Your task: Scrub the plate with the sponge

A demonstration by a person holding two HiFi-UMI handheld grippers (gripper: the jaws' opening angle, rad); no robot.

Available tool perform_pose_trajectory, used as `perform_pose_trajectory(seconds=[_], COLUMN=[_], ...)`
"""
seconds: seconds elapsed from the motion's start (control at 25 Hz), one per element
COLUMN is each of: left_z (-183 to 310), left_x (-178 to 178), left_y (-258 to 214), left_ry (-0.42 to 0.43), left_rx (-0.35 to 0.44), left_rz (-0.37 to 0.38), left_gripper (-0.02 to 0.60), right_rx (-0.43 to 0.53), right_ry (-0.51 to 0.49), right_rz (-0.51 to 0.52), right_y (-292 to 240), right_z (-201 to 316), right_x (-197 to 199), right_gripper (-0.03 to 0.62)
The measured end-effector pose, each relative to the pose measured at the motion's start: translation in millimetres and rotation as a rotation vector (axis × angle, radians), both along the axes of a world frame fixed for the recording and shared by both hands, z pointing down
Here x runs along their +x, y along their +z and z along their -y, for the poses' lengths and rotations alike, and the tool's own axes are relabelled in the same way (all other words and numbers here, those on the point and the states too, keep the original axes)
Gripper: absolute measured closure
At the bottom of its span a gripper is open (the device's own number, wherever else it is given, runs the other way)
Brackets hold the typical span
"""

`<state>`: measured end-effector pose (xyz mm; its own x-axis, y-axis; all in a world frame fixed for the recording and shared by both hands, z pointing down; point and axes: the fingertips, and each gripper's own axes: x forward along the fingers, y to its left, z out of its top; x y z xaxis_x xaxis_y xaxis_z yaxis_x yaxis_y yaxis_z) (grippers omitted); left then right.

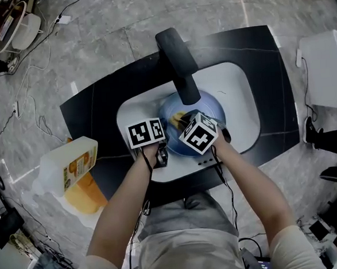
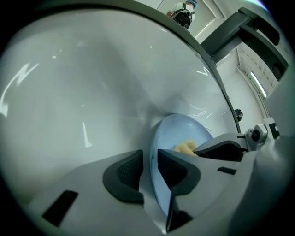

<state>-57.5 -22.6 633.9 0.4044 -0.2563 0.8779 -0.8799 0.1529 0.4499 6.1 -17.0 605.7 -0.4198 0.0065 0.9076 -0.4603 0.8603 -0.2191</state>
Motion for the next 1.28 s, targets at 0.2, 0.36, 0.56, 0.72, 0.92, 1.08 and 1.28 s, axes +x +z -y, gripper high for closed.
perform_pose_trajectory(seconds=[0.2, 0.36, 0.56, 0.72, 0.92, 1.08, 1.28], left_z=[-3.4, -4.1, -3.4, -1.0, 3.5, 3.6, 5.0], left_x=[3.0, 5.8, 8.1, 5.2, -0.5, -2.8, -3.9], left_y=[5.2, -0.1, -3.7, -4.3, -4.0, -4.7, -6.7], left_ry=[0.014, 0.029, 0.034, 0.016, -0.026, -0.038, -0.030], left_rx=[-0.009, 0.012, 0.043, 0.051, 0.076, 0.088, 0.095], left_rz=[-0.003, -0.038, -0.079, -0.086, -0.053, -0.046, -0.035], left_gripper=[0.527, 0.538, 0.546, 0.551, 0.552, 0.551, 0.551], right_rx=[0.011, 0.070, 0.142, 0.185, 0.154, 0.075, -0.134], right_ry=[-0.014, -0.038, -0.049, -0.055, -0.170, -0.287, -0.358], right_rz=[-0.002, -0.028, -0.097, -0.257, -0.335, -0.433, -0.295], right_y=[9.2, 16.5, 24.7, 31.3, 28.8, 21.4, -2.8], right_z=[6.0, 21.4, 43.6, 58.7, 53.4, 19.8, -44.5], right_x=[-10.5, -16.0, -3.0, 39.2, 60.9, 87.1, 82.9], right_gripper=[0.549, 0.549, 0.549, 0.550, 0.551, 0.551, 0.549])
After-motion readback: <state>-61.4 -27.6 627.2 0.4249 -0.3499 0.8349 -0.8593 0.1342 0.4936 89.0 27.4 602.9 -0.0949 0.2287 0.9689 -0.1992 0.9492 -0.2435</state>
